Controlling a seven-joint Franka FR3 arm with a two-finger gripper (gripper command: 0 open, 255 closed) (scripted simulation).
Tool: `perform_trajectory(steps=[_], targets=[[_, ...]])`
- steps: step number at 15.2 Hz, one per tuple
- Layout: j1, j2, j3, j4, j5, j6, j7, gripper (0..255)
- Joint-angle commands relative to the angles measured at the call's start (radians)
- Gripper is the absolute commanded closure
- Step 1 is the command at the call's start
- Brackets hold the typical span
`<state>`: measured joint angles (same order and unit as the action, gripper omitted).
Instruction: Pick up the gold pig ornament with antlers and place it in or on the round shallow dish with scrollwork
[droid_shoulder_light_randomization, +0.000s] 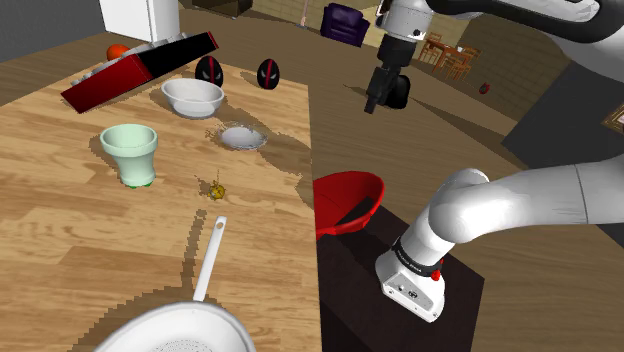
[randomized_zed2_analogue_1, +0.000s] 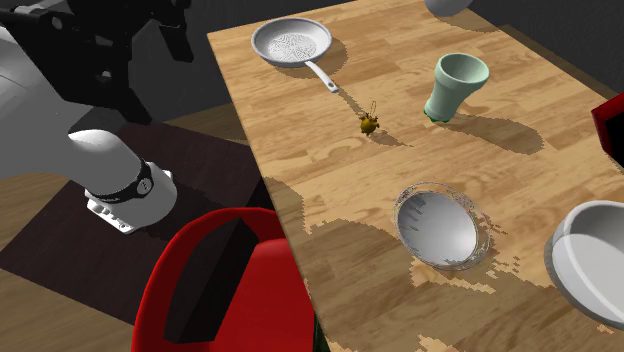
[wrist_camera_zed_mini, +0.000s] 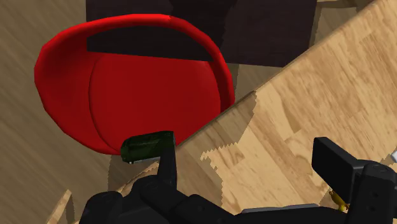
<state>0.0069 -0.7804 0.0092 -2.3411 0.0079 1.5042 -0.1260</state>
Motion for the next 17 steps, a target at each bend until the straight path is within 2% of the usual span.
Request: perform_trajectory(steps=[1,9,17], targets=[[0.000,0.000,0.000,0.000,0.000,0.000,0.000,0],[0.047,0.158,0.116,-0.043,0.074,0.218,0.105,0],[0.082,0.385,0.229,-0.004,0.101,0.424,0.212,0]])
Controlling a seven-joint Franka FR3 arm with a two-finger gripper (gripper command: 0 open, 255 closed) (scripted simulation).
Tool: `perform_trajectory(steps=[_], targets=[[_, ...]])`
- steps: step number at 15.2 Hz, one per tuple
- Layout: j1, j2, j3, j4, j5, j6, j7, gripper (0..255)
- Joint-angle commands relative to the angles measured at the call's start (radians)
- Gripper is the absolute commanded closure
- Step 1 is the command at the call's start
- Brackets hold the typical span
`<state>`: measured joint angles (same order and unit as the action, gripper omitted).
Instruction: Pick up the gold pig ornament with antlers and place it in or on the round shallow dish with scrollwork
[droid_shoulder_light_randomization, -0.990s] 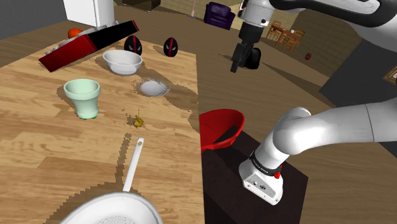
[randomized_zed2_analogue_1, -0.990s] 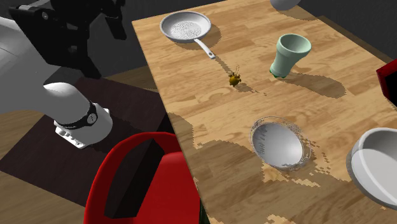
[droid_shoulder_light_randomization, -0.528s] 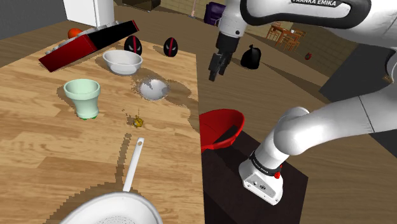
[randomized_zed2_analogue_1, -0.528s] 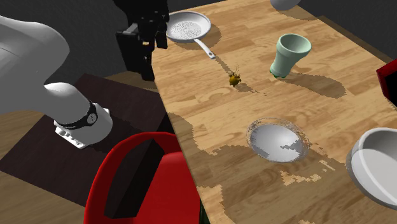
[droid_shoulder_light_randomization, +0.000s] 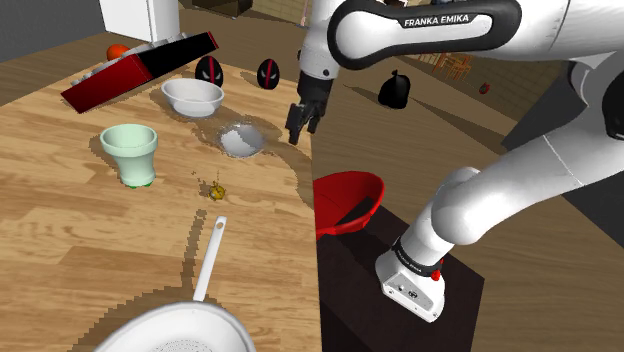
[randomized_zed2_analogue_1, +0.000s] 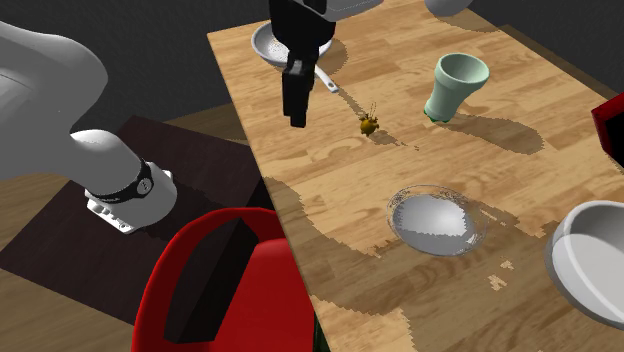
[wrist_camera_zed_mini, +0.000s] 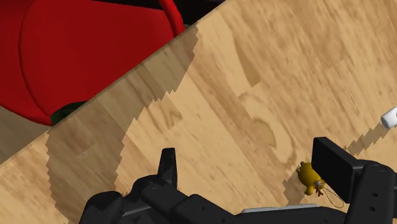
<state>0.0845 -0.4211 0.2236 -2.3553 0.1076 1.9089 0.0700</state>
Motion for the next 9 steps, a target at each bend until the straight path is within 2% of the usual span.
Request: perform_trajectory(steps=[1,9], targets=[[0.008,0.058,0.028,0.021,0.000,0.043,0.030,0],[0.033,0.337,0.123,0.152,-0.062,0.200,0.162,0]])
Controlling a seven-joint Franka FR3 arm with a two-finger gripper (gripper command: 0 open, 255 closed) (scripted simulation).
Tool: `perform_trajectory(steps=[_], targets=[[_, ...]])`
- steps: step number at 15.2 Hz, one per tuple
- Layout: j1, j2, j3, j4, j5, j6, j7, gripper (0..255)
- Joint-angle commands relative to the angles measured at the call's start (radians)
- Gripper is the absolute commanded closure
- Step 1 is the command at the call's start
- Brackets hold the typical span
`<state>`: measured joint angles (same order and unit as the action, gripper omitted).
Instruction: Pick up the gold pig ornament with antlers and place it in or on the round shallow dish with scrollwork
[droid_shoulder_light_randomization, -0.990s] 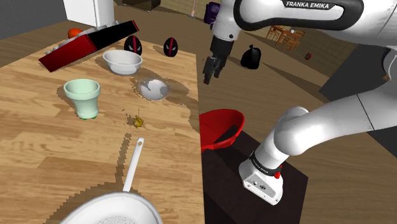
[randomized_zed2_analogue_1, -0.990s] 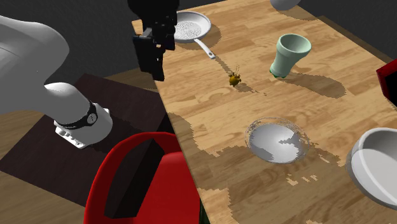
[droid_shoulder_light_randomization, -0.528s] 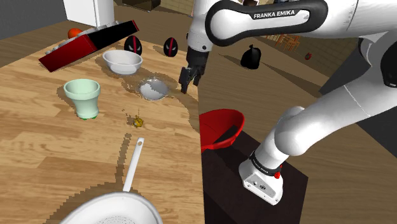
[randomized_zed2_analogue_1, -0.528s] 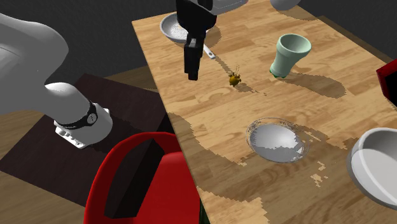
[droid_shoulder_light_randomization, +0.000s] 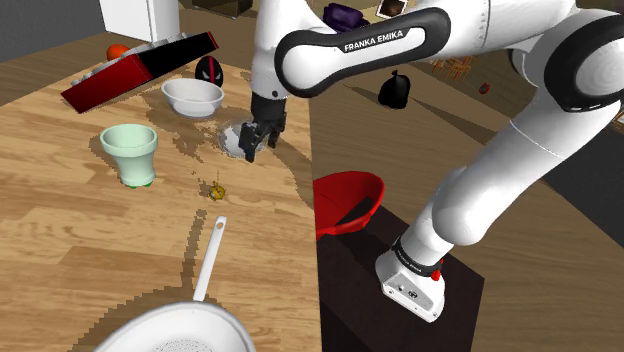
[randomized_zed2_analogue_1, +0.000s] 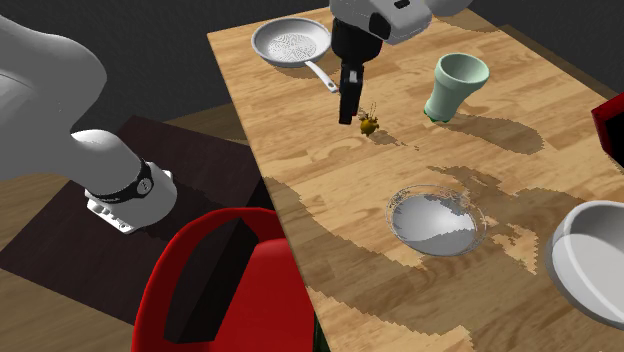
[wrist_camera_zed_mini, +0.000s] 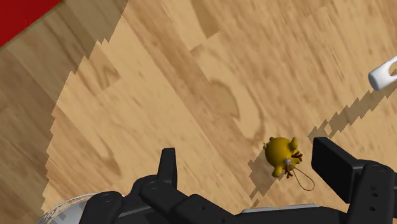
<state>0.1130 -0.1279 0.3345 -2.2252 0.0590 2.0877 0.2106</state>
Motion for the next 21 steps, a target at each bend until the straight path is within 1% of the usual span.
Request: perform_trajectory(steps=[1,5,9,16,21], targets=[[0.009,0.080,0.021,0.044,-0.028,0.037,0.040,0],[0.035,0.233,0.046,0.145,-0.096,0.084,0.118,0],[0.075,0.376,0.051,0.257,-0.166,0.108,0.185,0],[0.085,0.429,0.040,0.226,-0.194,0.188,0.204,0],[0.086,0.433,0.039,0.224,-0.197,0.194,0.205,0]])
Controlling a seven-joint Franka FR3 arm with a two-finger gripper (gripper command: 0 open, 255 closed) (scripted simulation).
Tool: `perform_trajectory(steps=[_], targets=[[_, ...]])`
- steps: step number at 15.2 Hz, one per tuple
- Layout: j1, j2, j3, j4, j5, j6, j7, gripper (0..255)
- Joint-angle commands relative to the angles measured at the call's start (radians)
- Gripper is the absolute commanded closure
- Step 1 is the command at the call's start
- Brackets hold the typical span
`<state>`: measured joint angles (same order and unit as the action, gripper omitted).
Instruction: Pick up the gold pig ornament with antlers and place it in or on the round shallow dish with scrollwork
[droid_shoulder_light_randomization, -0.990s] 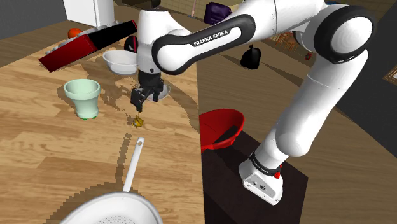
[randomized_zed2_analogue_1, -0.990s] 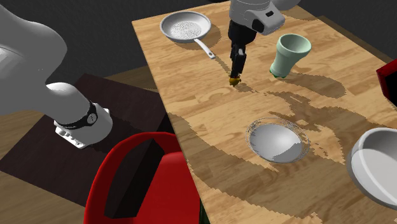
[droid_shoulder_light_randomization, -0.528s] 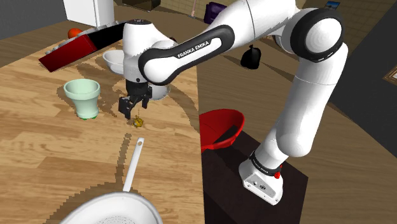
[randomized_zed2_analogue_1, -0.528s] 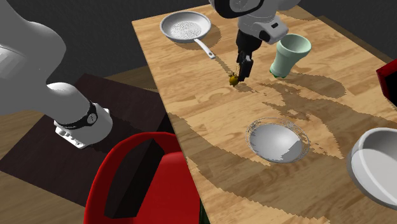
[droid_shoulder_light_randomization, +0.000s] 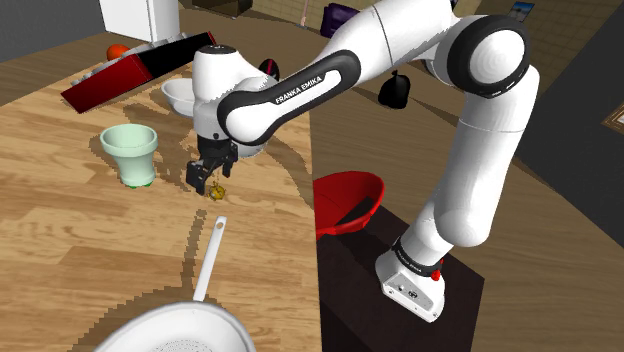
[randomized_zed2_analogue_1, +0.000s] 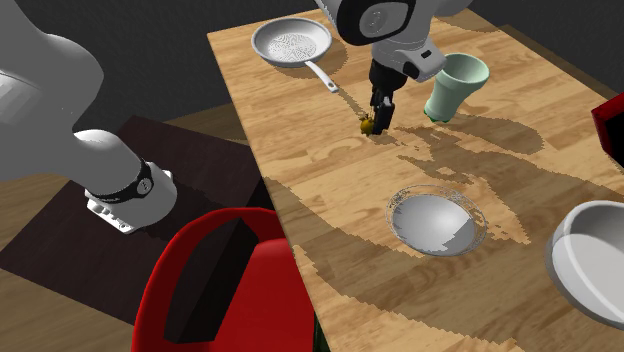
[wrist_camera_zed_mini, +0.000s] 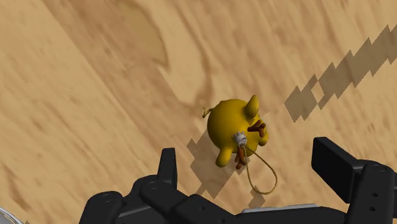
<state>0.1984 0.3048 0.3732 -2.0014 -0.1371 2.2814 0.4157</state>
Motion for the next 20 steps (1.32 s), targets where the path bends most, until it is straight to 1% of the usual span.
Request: perform_trajectory(steps=[1,3,4,13,20], targets=[[0.000,0.001,0.000,0.000,0.000,0.001,0.000,0],[0.000,0.001,0.000,0.000,0.000,0.000,0.000,0],[0.000,0.001,0.000,0.000,0.000,0.000,0.000,255],[0.000,0.001,0.000,0.000,0.000,0.001,0.000,255],[-0.008,-0.053,0.011,0.031,0.028,-0.079,-0.018,255]])
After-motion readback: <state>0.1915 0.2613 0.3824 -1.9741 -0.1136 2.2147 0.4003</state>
